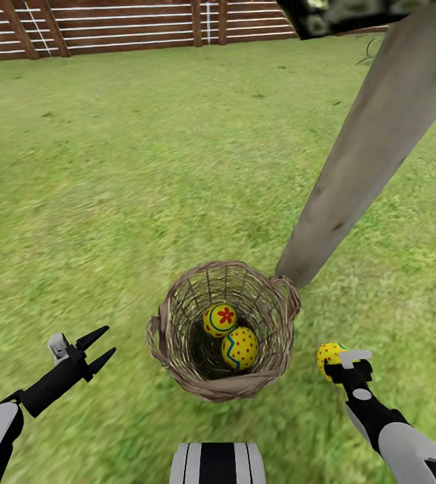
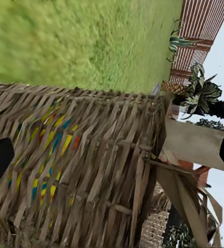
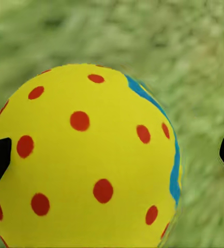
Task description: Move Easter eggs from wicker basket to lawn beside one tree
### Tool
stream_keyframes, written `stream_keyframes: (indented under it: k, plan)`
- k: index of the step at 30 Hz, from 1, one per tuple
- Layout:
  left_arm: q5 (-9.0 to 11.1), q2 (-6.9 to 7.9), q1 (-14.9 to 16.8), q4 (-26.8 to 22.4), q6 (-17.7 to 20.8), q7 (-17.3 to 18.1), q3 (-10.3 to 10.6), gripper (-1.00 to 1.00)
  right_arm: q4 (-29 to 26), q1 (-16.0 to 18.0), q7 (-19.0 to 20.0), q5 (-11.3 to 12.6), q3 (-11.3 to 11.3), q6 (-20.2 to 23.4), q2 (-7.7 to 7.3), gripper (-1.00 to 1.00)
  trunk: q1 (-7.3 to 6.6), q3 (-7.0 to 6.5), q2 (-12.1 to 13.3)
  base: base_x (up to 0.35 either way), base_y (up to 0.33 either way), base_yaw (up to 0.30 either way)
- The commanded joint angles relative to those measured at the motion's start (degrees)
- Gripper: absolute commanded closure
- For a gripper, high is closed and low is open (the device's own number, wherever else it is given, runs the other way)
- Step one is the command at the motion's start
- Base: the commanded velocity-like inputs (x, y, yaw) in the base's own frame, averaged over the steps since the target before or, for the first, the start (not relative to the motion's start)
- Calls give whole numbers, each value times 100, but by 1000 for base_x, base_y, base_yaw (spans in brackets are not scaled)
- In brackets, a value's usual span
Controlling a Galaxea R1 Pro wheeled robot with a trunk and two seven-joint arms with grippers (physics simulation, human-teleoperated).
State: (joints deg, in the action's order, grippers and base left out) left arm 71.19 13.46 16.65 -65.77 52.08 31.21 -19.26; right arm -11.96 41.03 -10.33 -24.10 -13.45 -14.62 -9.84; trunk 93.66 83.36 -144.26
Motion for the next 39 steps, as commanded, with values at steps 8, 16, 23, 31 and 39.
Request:
stream_keyframes:
  k: [8, 16, 23, 31, 39]
  plan:
    - [-8, 1, 3, 5, 35, 17, -9, -100, -139, 2, -10, -56, -49, -26, 0, -100, -21, -175, 10, 0, 0, 0]
    - [-13, 46, 4, 11, 39, 17, -16, -100, -718, 9, 96, 3, -93, 946, -21, -100, -42, -352, 20, 0, 0, 0]
    - [-12, 166, 4, 3, 78, 25, -16, -100, -2031, 10, 3000, 11, -640, 3704, -534, -100, -60, -507, 30, 0, 0, 0]
    - [1, 201, 4, -6, 417, 25, -25, -100, -2620, 10, 4856, 12, -1669, 4109, -1027, -100, -81, -684, 40, 0, 0, 0]
    - [0, 201, 4, -6, 425, 25, -25, -100, -3179, 1, 7420, 16, -2707, 4809, -1562, -100, -101, -862, 51, 0, 0, 0]
